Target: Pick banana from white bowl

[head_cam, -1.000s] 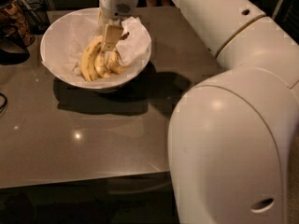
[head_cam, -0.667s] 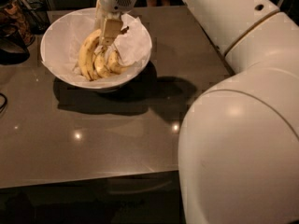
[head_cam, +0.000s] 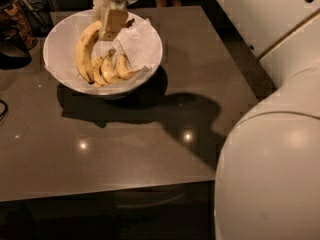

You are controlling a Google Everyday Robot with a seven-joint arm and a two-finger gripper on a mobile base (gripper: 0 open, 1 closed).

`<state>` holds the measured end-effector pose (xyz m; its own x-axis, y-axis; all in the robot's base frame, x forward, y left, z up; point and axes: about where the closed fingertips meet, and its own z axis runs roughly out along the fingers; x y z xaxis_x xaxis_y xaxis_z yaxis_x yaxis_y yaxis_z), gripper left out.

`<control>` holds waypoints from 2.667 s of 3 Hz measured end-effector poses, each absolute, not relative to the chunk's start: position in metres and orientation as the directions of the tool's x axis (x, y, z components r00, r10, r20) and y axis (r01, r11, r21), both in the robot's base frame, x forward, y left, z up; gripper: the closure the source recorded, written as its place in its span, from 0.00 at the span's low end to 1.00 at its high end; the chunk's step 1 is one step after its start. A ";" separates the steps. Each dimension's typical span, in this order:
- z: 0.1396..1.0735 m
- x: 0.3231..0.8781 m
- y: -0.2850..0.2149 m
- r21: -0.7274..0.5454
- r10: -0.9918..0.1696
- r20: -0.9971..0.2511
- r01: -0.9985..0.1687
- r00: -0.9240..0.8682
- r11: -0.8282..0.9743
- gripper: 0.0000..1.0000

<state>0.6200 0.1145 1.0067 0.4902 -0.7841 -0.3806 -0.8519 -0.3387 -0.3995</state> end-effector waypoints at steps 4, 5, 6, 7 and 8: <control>0.999 0.535 0.089 -0.296 -0.819 -0.440 -0.920 0.369 -0.256 1.00; 0.997 0.533 0.089 -0.291 -0.820 -0.439 -0.922 0.367 -0.257 1.00; 0.998 0.517 0.088 -0.273 -0.816 -0.446 -0.924 0.368 -0.267 1.00; 0.997 0.494 0.083 -0.243 -0.819 -0.464 -0.937 0.339 -0.250 1.00; 0.994 0.473 0.074 -0.217 -0.826 -0.480 -0.952 0.295 -0.214 1.00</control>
Offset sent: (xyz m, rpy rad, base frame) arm -0.0681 -0.0201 0.0068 -0.0356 0.0614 -0.0740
